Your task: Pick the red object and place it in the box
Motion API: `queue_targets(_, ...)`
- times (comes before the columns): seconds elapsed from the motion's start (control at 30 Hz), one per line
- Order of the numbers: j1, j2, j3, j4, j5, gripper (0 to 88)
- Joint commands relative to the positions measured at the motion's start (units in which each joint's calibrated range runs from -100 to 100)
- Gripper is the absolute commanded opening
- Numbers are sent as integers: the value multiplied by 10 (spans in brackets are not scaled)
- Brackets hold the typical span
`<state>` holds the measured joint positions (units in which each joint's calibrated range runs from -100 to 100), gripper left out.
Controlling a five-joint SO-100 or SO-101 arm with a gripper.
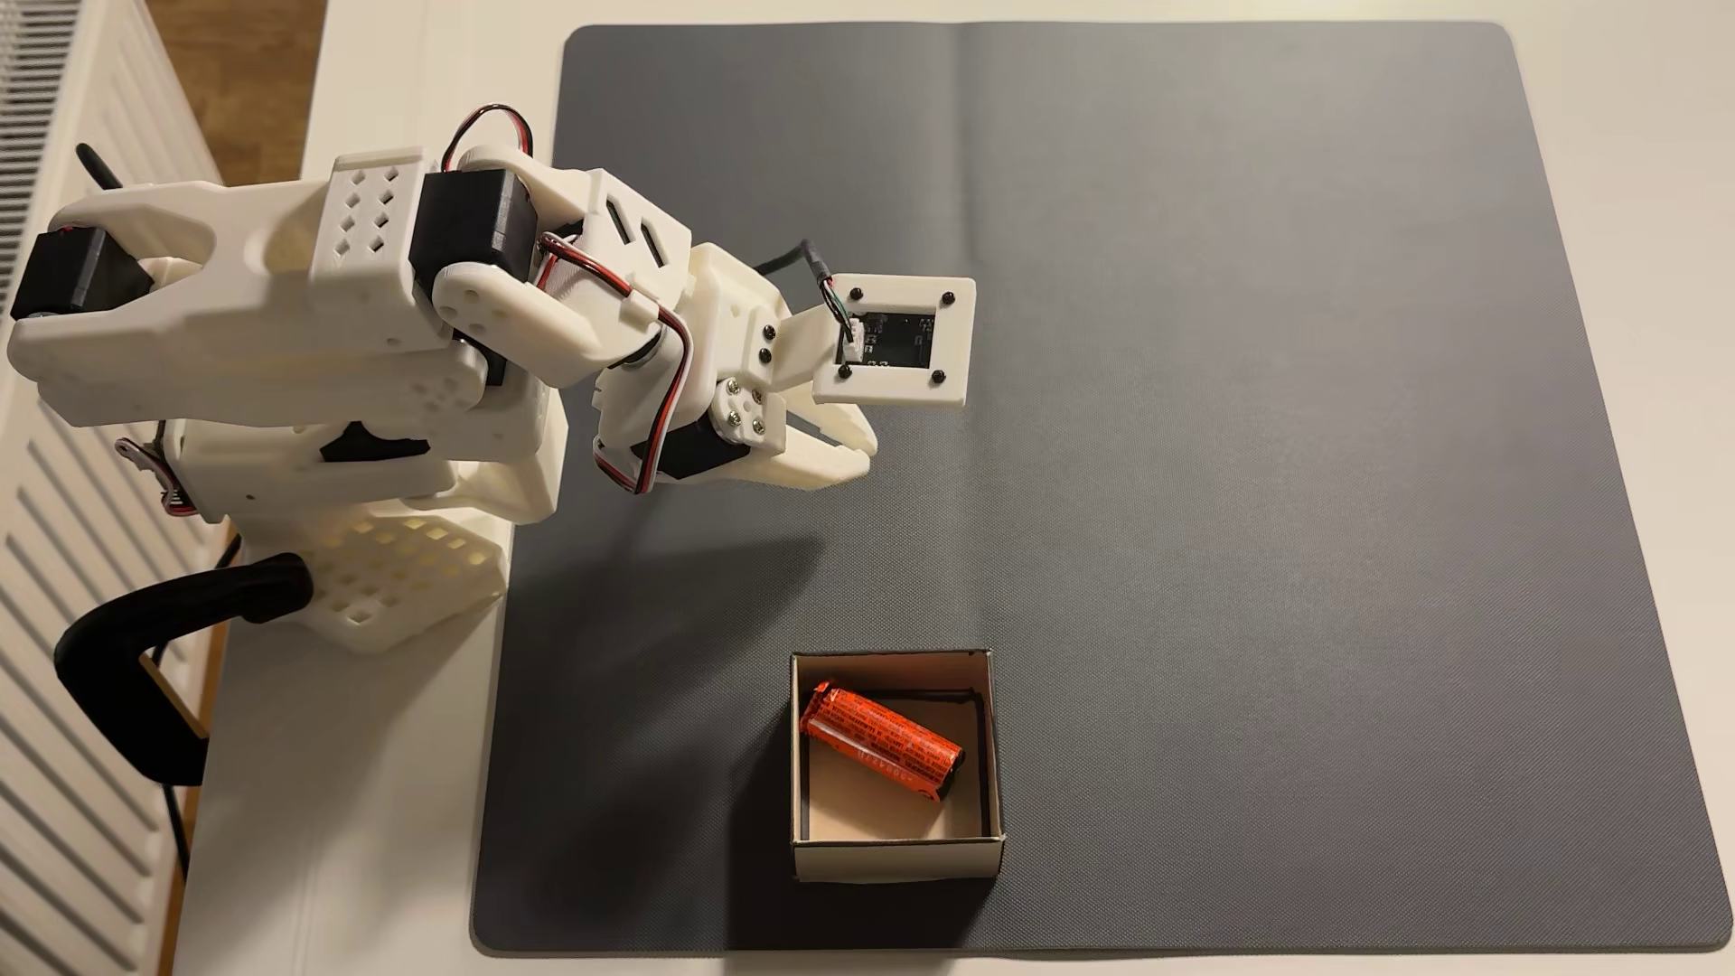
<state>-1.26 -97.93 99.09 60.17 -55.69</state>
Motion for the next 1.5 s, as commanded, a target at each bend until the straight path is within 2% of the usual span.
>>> queue_targets(0.0,3,0,9,1,1,28)
queue_targets(0.1,2,3,9,14,1,22)
queue_targets(0.37,13,-2,9,146,1,28)
queue_targets(1.47,12,-4,9,147,1,27)
